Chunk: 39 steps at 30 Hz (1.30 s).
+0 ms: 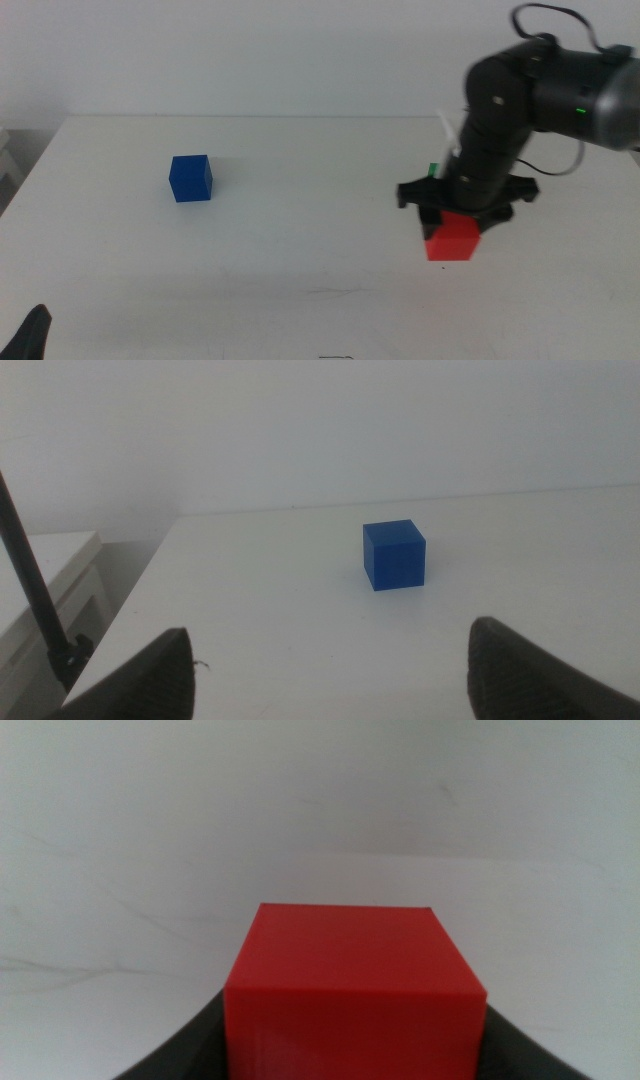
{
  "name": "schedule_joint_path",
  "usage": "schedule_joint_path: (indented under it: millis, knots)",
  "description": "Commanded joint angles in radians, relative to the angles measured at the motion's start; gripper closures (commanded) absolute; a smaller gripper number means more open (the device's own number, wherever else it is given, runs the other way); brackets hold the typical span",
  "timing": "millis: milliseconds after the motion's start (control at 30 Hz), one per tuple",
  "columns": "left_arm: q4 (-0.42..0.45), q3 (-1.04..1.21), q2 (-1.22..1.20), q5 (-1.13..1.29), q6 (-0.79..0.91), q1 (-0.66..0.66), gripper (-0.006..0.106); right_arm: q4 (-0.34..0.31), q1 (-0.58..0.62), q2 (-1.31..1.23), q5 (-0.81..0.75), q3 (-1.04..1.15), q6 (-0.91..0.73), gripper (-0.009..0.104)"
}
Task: Stack red cubes first, then green, then blue cubes in a specific spot.
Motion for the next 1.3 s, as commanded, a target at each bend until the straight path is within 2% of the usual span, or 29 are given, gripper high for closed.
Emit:
schedule_joint_path:
  millis: [0, 200, 333, 400, 533, 1267]
  knots:
    - [-0.007, -0.003, -0.020, -0.076, -0.005, -0.002, 0.007, -0.019, 0.026, 0.011, 0.057, -0.103, 0.026, 0.096]
    - [-0.007, -0.003, -0.020, -0.076, -0.005, -0.002, 0.007, -0.012, 0.099, 0.158, 0.179, -0.331, 0.057, 0.096]
    - [-0.007, -0.003, -0.020, -0.076, -0.005, -0.002, 0.007, -0.005, 0.135, 0.233, 0.208, -0.434, 0.130, 0.096]
    - [-0.007, -0.003, -0.020, -0.076, -0.005, -0.002, 0.007, 0.021, 0.153, 0.262, 0.204, -0.463, 0.141, 0.096]
    - [-0.007, -0.003, -0.020, -0.076, -0.005, -0.002, 0.007, 0.047, 0.180, 0.301, 0.200, -0.492, 0.154, 0.096]
    - [-0.007, -0.003, -0.020, -0.076, -0.005, -0.002, 0.007, 0.047, 0.218, 0.369, 0.101, -0.494, 0.208, 0.096]
